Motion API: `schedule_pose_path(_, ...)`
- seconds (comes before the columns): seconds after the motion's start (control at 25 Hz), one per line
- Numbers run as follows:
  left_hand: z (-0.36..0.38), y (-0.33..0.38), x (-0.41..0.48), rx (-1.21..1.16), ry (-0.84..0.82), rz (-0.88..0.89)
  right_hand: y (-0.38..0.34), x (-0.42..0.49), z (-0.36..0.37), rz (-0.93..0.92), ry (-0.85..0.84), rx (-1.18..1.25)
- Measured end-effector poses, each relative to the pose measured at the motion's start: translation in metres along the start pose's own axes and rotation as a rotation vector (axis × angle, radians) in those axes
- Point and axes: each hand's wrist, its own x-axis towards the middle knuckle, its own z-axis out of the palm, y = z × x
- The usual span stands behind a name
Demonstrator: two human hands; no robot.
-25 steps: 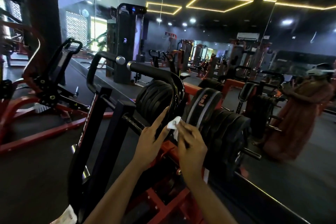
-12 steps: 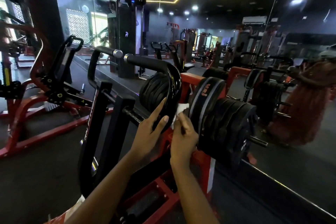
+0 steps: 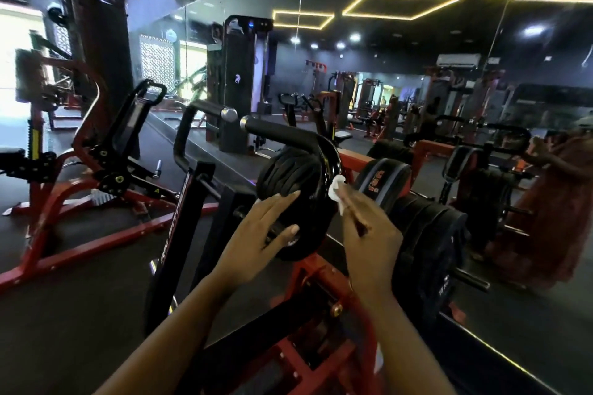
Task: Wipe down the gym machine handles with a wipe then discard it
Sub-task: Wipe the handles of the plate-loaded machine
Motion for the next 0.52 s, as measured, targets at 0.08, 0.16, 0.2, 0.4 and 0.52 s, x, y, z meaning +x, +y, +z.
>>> schedule_pose_path(0.08,-0.015,-0.023,0.007,0.14,0.081,0.045,-0.005,0.023,0.001,-0.182,-0.046,-0.13)
schedule_pose_path(0.16,-0.027,-0.053,0.016,0.226,0.167,0.039,-0.014,0.043,0.01,-0.363,-0.103,-0.223)
schedule_pose_path(0.2,-0.031,-0.068,0.021,0.239,0.202,0.014,-0.02,0.053,0.019,-0.45,-0.131,-0.274)
schedule_pose_path(0.4,-0.035,-0.127,0.048,0.208,0.193,-0.041,-0.051,0.099,0.077,-0.644,-0.261,-0.472)
schedule_pose_path(0.52,-0.026,-0.143,0.056,0.114,0.1,-0.033,-0.062,0.132,0.124,-0.504,-0.512,-0.677)
